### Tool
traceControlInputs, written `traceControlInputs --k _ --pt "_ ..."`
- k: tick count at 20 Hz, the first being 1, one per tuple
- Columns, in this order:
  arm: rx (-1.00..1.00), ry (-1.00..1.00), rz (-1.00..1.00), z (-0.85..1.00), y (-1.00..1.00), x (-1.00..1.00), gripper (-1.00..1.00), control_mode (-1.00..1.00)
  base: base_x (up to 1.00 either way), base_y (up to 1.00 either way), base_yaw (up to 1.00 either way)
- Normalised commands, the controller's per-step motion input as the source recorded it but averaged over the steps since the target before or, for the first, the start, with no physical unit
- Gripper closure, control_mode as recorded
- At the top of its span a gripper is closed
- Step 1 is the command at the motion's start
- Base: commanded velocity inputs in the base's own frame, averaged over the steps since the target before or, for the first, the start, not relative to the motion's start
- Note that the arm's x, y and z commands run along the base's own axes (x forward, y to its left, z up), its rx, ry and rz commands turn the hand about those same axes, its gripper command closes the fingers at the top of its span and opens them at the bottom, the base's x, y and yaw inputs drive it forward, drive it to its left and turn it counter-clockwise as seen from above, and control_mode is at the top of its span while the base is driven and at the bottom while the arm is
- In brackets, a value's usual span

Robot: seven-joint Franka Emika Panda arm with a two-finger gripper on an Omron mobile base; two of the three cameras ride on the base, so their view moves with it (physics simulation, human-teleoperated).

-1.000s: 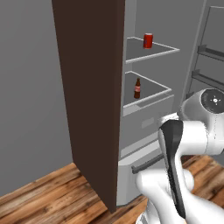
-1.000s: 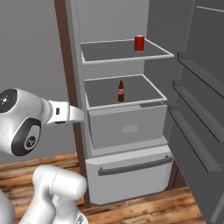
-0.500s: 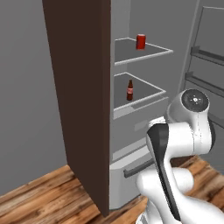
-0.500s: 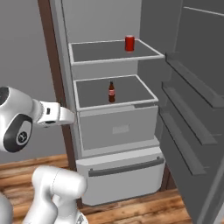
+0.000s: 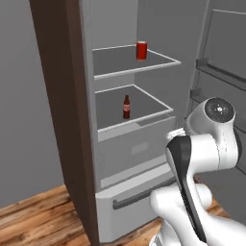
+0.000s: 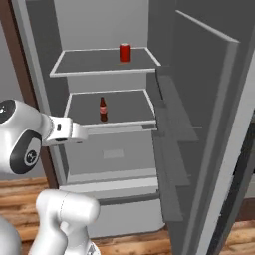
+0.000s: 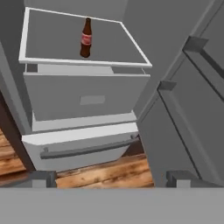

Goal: Open the fridge, grab two sodas, and place both sodas inside the bowl with ice on the dining counter.

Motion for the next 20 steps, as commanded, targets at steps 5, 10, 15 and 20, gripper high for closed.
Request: traceControlInputs --k 5,10,15,20 --pt "0.00 0.00 0.00 0.00 0.00 0.00 -1.00 1.00 0.51 -0.12 0.35" --pt "0.00 0.00 0.00 0.00 0.00 0.00 -1.00 1.00 0.93 -0.11 0.33" --pt "0.00 0.00 0.00 0.00 0.00 0.00 -1.00 1.00 0.43 -0.47 0.18" --pt "0.00 -0.43 0.14 -0.40 -0.40 -0.14 -1.00 -1.00 0.00 -0.12 0.03"
